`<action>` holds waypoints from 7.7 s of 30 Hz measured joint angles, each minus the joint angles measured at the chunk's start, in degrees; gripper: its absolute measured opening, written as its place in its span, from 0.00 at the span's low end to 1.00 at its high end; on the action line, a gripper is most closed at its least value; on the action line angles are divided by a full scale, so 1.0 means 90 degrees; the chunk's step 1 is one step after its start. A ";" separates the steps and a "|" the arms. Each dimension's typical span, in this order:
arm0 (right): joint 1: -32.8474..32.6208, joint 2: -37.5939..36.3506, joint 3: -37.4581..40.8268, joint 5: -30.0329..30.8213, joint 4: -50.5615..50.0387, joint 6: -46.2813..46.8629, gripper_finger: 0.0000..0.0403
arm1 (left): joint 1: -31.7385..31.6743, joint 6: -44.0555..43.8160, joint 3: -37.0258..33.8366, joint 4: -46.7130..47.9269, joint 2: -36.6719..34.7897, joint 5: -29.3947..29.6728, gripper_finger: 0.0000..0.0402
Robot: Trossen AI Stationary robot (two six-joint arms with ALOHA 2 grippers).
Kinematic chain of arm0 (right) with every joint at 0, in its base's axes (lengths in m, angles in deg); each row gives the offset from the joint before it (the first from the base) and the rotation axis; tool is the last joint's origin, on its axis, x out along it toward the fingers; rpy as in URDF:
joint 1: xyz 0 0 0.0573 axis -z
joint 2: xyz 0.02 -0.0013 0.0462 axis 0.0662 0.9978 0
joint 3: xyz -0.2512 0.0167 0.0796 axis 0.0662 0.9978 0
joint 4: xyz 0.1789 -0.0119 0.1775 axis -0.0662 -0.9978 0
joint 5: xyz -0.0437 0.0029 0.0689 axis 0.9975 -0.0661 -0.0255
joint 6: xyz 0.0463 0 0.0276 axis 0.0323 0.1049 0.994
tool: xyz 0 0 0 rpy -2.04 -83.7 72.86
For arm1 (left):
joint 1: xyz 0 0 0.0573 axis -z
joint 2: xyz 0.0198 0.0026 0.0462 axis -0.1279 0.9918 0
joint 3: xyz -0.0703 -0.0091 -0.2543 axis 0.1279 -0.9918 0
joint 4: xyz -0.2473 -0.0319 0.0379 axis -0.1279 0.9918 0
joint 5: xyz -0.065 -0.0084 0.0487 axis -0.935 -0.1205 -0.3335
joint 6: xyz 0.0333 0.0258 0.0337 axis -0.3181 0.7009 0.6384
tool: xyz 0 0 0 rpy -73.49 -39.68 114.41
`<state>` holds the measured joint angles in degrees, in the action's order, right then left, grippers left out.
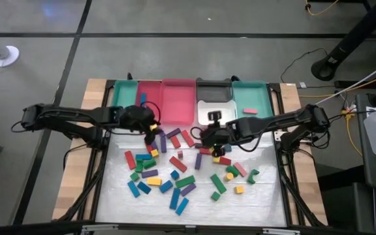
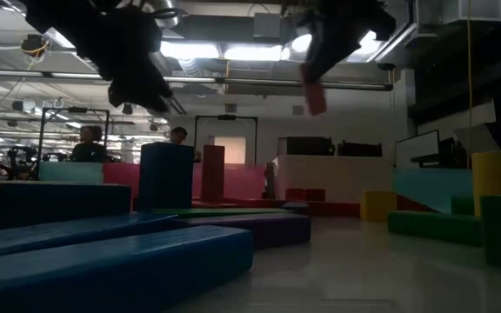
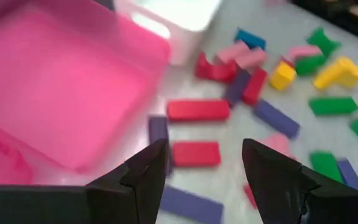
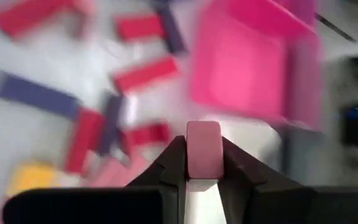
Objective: Sort blocks
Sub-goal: Put the pink block into the right green bin, then put the red block into the left green bin
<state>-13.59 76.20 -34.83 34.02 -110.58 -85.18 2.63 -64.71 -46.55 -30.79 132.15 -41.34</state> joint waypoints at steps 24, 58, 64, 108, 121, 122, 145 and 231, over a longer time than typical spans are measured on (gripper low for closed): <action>0.3848 -0.0793 0.1512 0.0073 -0.2135 0.0603 0.20 | 0.1537 -0.1200 0.0000 0.1635 0.0002 0.0010 0.49; 0.4968 -0.0788 0.2356 -0.0840 -0.0371 0.0146 0.47 | 0.3410 0.0516 0.0000 0.3735 0.0509 -0.0793 0.49; 0.4968 -0.0788 0.2356 -0.1177 -0.0338 0.0150 0.47 | 0.3440 0.0909 0.0000 0.3925 0.1070 -0.0467 0.49; 0.4963 -0.0784 0.2355 -0.1229 -0.0248 0.0148 0.47 | 0.3418 -0.7387 0.0558 0.4518 0.2142 -0.0583 0.49; 0.4965 -0.0784 0.2355 -0.1231 -0.0055 0.0146 0.47 | 0.3418 -0.9953 0.0556 0.4501 0.2140 -0.0031 0.49; 0.4963 -0.0784 0.2355 -0.1230 -0.0055 0.0146 0.47 | 0.3418 -1.0059 0.0556 0.4501 0.2140 0.0064 0.49; 0.4963 -0.0784 0.2355 -0.1232 -0.0055 0.0180 0.47 | 0.3430 -1.0812 0.0551 0.4453 0.2919 0.0382 0.48; 0.0977 -0.2076 0.1628 -0.1940 -0.0795 0.2302 0.47 | -0.2640 -0.4267 0.0097 0.2954 0.0196 0.6080 0.36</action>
<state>-4.80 57.52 -20.17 16.56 -117.73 -64.46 -21.14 -103.12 -45.68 -4.21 133.91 13.38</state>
